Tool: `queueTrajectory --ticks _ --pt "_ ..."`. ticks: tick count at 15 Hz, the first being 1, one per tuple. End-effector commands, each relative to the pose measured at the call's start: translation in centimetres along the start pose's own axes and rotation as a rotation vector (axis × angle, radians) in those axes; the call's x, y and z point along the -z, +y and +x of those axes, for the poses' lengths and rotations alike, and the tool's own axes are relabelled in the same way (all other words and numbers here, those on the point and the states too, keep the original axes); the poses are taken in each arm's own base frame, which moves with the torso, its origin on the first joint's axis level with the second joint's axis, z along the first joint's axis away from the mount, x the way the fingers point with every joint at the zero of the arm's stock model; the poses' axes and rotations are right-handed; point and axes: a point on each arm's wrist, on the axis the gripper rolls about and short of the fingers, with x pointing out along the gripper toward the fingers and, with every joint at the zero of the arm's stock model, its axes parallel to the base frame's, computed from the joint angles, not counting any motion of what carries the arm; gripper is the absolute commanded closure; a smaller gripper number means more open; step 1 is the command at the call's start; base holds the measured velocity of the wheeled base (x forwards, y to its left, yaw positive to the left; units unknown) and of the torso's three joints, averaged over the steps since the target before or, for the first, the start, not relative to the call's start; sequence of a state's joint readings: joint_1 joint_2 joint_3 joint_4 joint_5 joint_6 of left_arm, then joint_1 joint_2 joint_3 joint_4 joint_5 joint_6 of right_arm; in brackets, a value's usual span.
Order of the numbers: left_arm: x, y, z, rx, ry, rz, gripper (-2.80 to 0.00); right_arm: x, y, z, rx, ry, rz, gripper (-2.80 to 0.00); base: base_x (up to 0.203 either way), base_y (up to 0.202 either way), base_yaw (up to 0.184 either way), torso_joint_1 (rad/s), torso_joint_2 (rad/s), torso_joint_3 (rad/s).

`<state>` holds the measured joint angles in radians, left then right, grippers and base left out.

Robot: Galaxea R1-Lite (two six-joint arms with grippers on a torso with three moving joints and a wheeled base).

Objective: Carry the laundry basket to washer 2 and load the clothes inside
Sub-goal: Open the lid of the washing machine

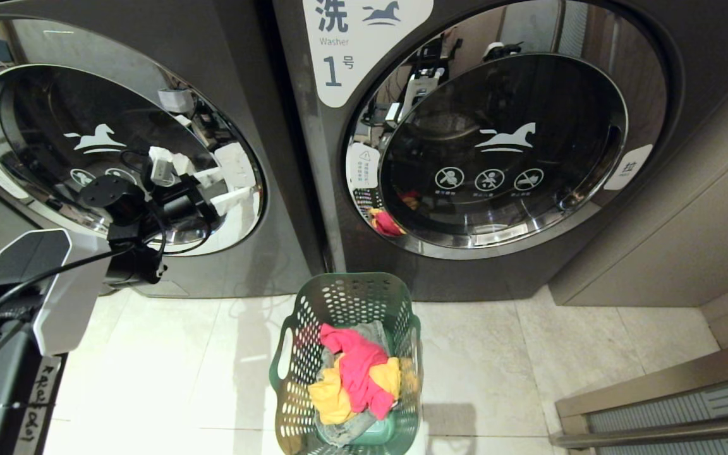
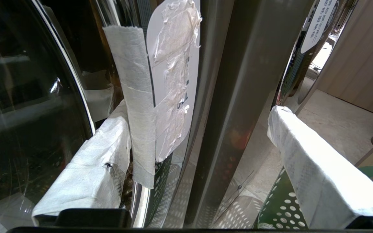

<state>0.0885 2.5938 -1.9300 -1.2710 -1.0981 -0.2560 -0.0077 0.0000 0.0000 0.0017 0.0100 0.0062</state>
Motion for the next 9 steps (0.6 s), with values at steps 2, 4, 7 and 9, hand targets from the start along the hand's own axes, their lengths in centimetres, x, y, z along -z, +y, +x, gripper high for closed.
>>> queueTrajectory --ticks 2,4,7,9 --pt "-0.04 -0.2 0.27 0.016 -0.004 0.004 -2.8 0.0 0.0 0.0 -0.001 0.0 0.0 0.0 0.0 0.0 0.0 0.0 0.0 0.0" --pt "-0.08 -0.3 0.45 0.02 -0.005 -0.021 -2.8 0.0 0.0 0.0 -0.001 0.0 0.0 0.0 0.0 0.0 0.0 0.0 0.0 0.0" --pt "0.1 -0.48 0.79 0.023 -0.007 -0.039 -2.8 0.0 0.0 0.01 -0.001 0.001 0.0 0.0 0.0 0.0 0.0 0.0 0.0 0.0" --pt "0.0 -0.63 1.08 0.025 -0.011 -0.034 -2.8 -0.02 0.0 0.01 -0.001 0.0 0.0 0.0 0.0 0.0 0.0 0.0 0.0 0.0"
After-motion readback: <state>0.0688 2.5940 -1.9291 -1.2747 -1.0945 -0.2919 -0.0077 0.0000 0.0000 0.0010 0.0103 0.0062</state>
